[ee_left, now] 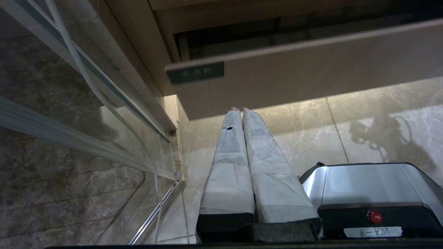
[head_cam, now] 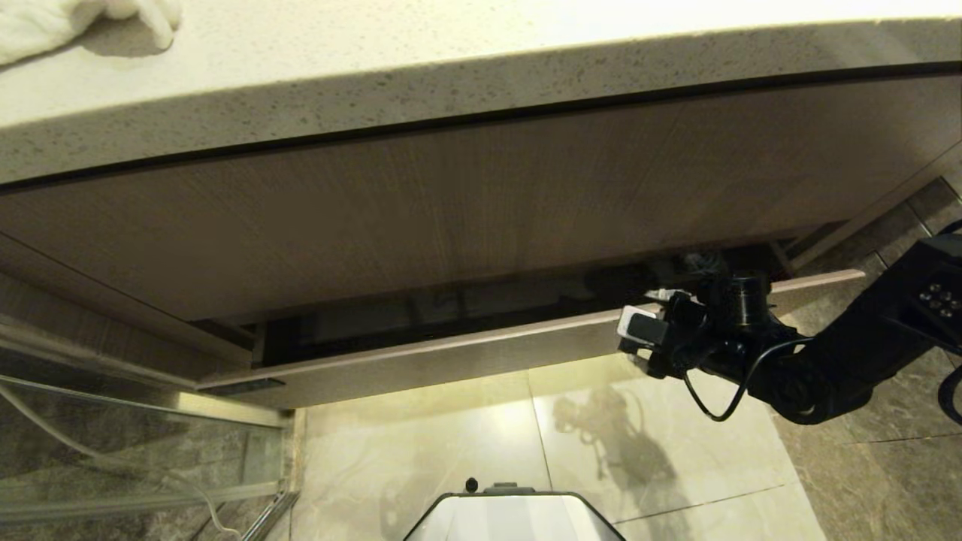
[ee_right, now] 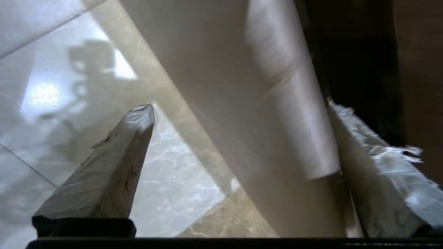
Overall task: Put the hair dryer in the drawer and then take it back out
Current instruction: Pull open the drawer
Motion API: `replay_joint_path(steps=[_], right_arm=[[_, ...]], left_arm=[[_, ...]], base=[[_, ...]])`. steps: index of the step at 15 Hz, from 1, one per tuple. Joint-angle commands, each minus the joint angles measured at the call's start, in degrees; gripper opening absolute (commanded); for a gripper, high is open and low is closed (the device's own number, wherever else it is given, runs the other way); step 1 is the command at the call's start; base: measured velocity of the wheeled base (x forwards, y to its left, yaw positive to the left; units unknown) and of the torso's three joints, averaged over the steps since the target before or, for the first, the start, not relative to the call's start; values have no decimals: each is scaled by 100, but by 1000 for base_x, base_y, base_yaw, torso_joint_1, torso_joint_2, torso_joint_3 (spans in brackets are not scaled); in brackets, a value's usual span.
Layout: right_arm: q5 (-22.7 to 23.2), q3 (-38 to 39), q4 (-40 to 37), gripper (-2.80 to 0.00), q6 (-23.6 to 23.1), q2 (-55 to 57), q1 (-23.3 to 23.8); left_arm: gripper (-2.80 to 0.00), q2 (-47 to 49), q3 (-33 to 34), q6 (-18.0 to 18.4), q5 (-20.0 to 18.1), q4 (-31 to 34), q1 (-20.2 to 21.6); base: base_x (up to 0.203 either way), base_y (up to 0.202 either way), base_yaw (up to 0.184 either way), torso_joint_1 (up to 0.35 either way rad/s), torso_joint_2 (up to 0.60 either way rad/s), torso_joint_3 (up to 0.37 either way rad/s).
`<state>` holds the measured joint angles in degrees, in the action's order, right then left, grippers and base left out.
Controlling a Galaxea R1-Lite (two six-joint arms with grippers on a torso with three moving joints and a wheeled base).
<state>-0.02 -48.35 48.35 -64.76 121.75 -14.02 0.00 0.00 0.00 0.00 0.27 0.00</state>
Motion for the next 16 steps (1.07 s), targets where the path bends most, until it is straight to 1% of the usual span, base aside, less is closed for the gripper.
replay_joint_path(steps=[1,3,5,7,8,10,13,14,15,16], right_arm=[[24,5,89,0,-50,-145,-21],[65,127,-326,0,-39,-495,-52],[77,320,-527,0,-36,-840,-66],[83,516,-934,0,-40,-1547,-89],[90,603,-1279,0,-42,-1912,-101],[95,642,-2443,0,-56,-2854,-109],[72,469,-4922,0,-53,-4245,-113],[53,276,-5539,0,5,-4528,-100],[10,-84,-5929,-111,155,-4665,-87],[-176,-425,-6192,-280,534,-4667,-75]], left_arm=[[-280,-7,0,0,0,-5,0],[-280,-9,-5,0,0,-9,0],[-280,-9,-5,0,0,-9,0],[-280,-9,0,0,0,-8,0],[-280,-7,0,0,0,-9,0],[-280,0,-8,0,0,-9,0],[-280,-9,-9,0,0,-9,0],[-280,-2,0,0,0,-9,0],[-280,0,-5,0,0,-9,0],[-280,0,-6,0,0,-9,0]], base=[[0,0,0,0,0,0],[0,0,0,0,0,0],[0,0,0,0,0,0],[0,0,0,0,0,0],[0,0,0,0,0,0],[0,0,0,0,0,0],[0,0,0,0,0,0],[0,0,0,0,0,0],[0,0,0,0,0,0],[0,0,0,0,0,0]])
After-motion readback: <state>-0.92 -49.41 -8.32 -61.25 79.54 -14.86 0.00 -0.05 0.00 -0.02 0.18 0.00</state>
